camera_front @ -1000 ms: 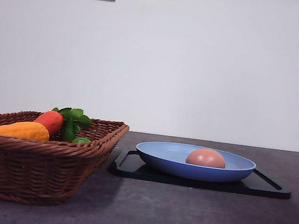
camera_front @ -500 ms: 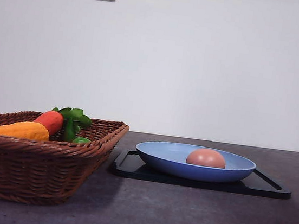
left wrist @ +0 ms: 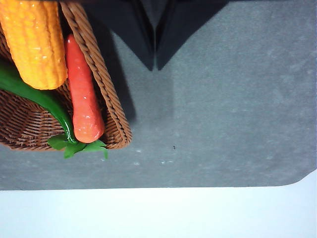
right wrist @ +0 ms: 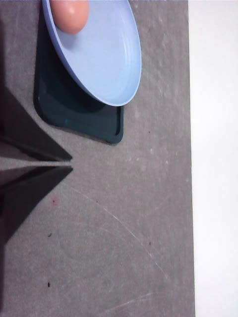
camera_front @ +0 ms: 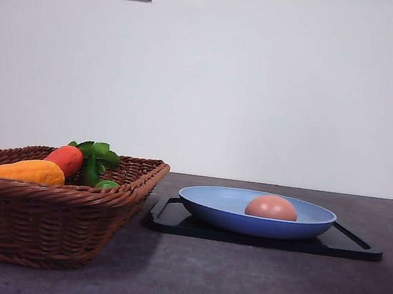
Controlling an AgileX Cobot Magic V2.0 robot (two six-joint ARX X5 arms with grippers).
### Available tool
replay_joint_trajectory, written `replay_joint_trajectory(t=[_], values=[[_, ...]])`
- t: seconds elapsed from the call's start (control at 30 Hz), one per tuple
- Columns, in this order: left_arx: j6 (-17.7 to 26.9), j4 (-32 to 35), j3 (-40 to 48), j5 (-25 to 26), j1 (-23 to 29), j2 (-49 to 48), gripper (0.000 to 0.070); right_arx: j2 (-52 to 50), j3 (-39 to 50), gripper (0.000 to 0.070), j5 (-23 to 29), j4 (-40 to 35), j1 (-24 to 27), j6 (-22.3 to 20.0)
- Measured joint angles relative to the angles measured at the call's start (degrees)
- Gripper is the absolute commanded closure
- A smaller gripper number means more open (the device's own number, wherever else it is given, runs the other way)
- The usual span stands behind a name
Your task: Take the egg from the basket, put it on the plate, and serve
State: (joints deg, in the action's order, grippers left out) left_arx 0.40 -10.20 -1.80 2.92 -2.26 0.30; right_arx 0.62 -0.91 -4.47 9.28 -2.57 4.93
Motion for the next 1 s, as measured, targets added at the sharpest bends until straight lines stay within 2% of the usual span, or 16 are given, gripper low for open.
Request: replay_joint_trajectory(t=[1.0], values=[[0.0, 0.0, 0.0, 0.0, 0.0, 0.0, 0.07, 0.0, 0.0, 0.07, 0.0, 0.0, 0.0, 0.0]])
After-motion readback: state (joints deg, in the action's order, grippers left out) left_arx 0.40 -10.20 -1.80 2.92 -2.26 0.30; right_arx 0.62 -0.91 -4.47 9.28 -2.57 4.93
